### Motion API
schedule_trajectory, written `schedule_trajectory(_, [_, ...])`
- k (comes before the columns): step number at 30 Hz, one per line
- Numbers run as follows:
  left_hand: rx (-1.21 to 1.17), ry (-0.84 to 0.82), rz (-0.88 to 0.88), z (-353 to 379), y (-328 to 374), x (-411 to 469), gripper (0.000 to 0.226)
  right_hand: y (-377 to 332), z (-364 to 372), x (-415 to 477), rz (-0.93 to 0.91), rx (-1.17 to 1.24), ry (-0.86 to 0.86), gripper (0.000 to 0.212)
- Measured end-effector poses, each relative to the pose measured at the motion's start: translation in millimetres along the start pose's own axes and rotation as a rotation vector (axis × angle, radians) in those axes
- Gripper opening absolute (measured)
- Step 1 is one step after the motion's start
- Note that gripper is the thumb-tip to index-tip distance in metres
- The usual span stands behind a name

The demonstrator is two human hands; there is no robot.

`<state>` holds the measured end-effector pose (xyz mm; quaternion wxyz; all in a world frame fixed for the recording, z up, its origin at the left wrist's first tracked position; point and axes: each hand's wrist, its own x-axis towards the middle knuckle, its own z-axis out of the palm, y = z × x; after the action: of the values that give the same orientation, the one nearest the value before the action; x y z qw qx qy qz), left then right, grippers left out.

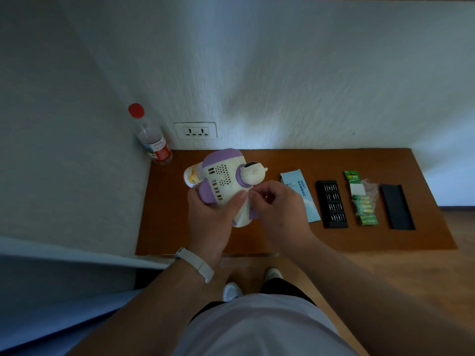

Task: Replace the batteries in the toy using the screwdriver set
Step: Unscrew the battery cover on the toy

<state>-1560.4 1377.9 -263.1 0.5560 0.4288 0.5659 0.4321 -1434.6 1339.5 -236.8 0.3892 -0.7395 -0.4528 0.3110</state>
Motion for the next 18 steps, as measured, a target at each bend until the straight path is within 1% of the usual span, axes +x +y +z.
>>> schedule_trajectory(7, [0.014, -0.006, 0.011, 0.8, -0.6, -1.7, 0.065, 1.8, -1.4, 1.5, 0.002, -0.044, -0.028, 0.011])
schedule_trajectory(11, [0.023, -0.005, 0.021, -0.1, -0.3, -4.7, 0.065, 2.0, -3.2, 2.5, 0.016, -0.019, -0.048, 0.009])
schedule_trajectory(18, [0.032, -0.007, 0.040, -0.4, -1.1, -9.0, 0.064, -2.0, -3.7, 2.4, 0.024, -0.065, -0.064, 0.020])
